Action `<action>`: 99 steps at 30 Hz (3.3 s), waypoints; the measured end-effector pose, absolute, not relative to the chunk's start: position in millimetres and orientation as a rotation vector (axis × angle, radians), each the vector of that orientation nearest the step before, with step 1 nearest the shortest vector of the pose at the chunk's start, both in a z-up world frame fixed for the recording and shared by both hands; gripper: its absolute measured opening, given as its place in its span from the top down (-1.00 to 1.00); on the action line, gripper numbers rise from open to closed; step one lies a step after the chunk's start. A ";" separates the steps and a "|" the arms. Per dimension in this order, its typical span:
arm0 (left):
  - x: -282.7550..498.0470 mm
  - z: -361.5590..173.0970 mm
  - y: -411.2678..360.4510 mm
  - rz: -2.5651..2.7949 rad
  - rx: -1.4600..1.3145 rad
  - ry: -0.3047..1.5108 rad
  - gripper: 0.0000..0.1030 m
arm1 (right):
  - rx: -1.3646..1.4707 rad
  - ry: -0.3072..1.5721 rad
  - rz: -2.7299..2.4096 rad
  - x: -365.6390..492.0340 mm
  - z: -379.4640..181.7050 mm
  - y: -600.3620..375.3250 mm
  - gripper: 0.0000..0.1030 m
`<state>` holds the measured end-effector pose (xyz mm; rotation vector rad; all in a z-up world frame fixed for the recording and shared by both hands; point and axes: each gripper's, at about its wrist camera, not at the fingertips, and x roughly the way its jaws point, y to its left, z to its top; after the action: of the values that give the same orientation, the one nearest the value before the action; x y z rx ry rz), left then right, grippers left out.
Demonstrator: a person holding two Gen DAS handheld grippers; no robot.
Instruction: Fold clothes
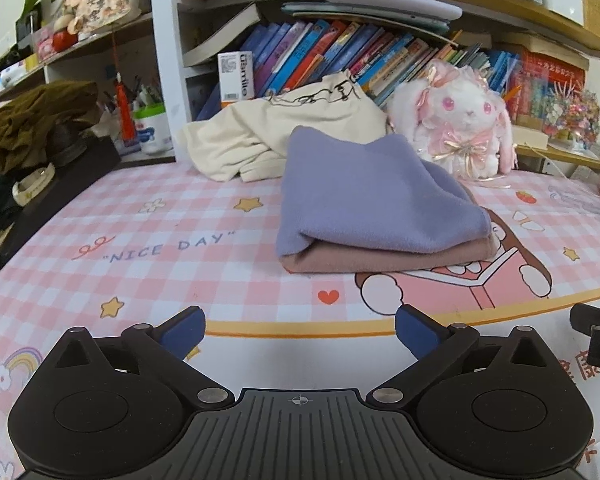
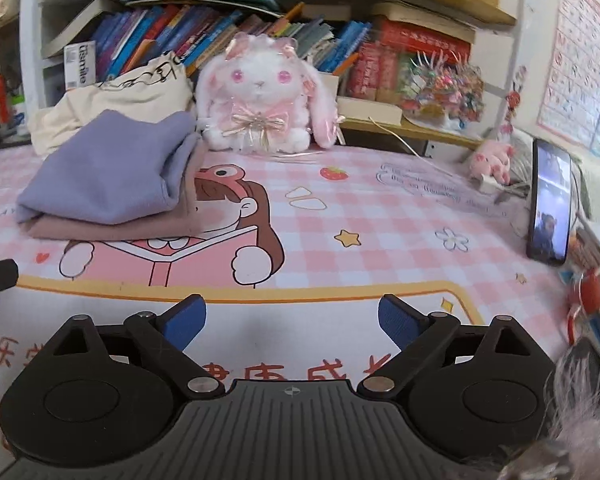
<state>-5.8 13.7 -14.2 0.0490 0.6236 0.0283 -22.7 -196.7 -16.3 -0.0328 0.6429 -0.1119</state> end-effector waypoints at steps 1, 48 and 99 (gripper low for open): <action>-5.7 -13.6 13.6 0.023 0.050 0.622 -0.99 | -0.031 0.645 -0.110 -22.9 -16.3 -195.5 -0.81; -8.3 -7.1 20.5 -0.013 0.064 0.608 -0.99 | 0.005 0.651 -0.103 -18.2 -7.5 -175.6 -0.89; -9.0 -7.3 24.9 -0.053 0.059 0.614 -0.99 | -0.016 0.654 -0.116 -28.9 -9.3 -164.0 -0.89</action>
<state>-9.0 24.9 -7.3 0.0585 0.6139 -0.0535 -28.9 -164.0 -9.3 -0.0155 0.6543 -0.1164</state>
